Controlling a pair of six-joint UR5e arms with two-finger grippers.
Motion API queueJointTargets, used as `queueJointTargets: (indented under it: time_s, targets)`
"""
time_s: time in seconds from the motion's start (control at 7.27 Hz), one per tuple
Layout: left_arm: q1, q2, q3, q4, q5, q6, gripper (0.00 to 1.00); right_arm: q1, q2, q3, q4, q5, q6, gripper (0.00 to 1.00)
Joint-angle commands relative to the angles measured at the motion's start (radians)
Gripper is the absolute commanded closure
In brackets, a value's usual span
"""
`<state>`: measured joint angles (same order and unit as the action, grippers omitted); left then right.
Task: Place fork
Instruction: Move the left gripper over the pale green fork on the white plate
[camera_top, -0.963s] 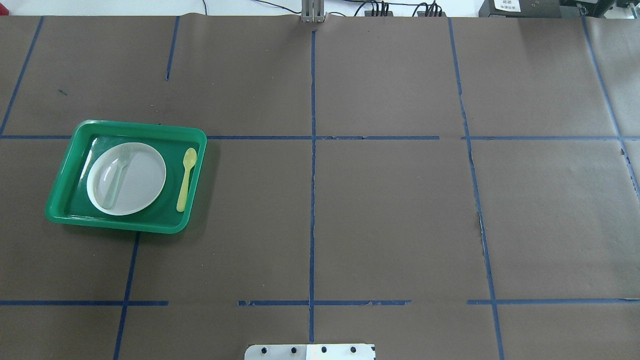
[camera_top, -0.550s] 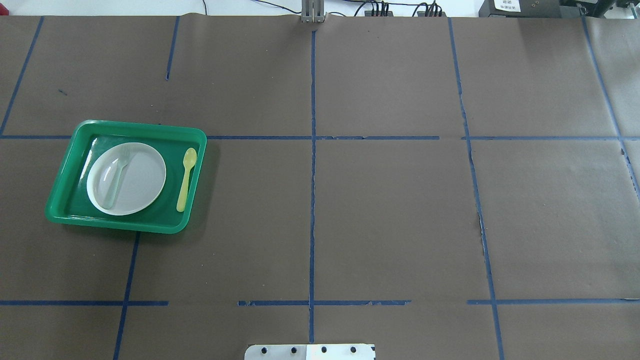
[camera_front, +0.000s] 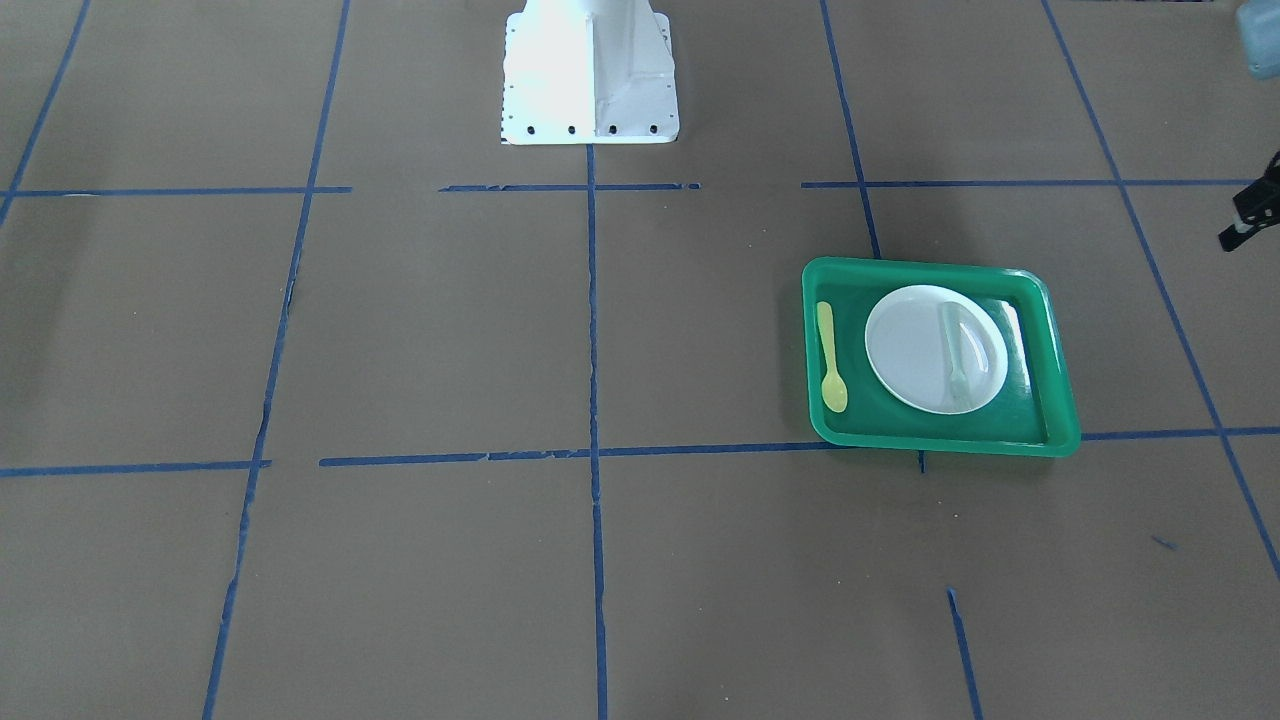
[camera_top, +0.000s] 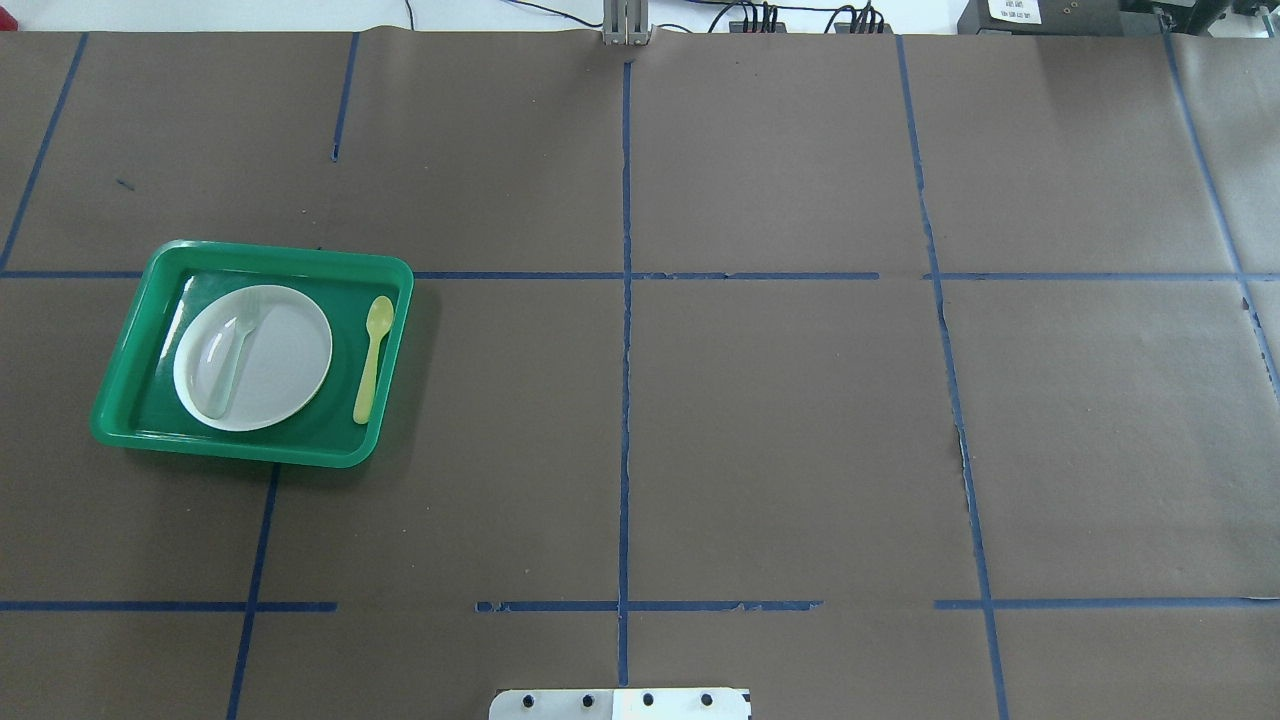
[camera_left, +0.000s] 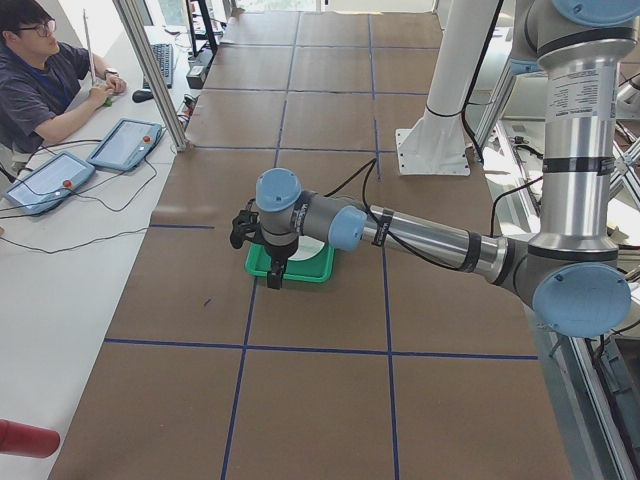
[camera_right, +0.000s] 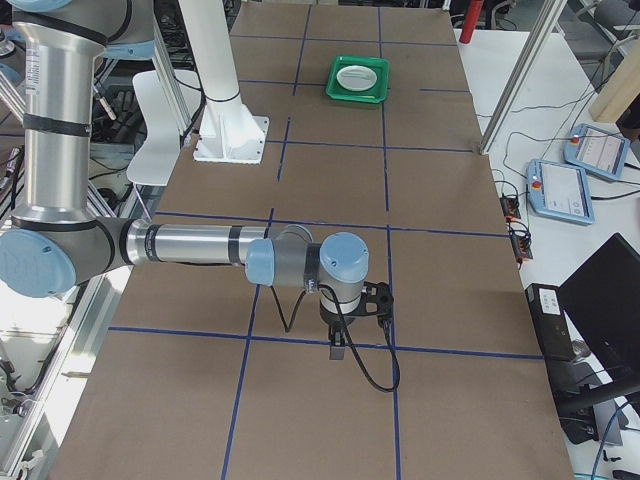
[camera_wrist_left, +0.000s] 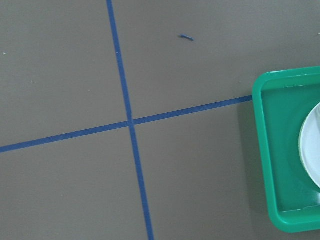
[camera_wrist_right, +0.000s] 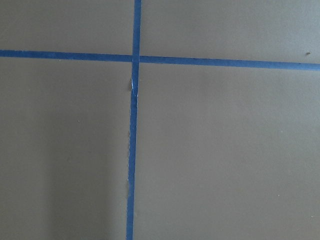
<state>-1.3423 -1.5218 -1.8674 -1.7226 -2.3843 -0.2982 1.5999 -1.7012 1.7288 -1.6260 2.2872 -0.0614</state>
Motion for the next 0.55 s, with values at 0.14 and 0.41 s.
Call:
queueJointTargets:
  time_s: [0.14, 0.41]
  targets:
    - [0.312, -0.008, 0.058, -0.401, 0.205, -0.486, 0.0, 0.0, 0.0, 0.0, 0.0, 0.0, 0.0, 0.0]
    - [0.423, -0.108, 0.153, -0.448, 0.321, -0.588, 0.0, 0.0, 0.0, 0.0, 0.0, 0.0, 0.0, 0.0]
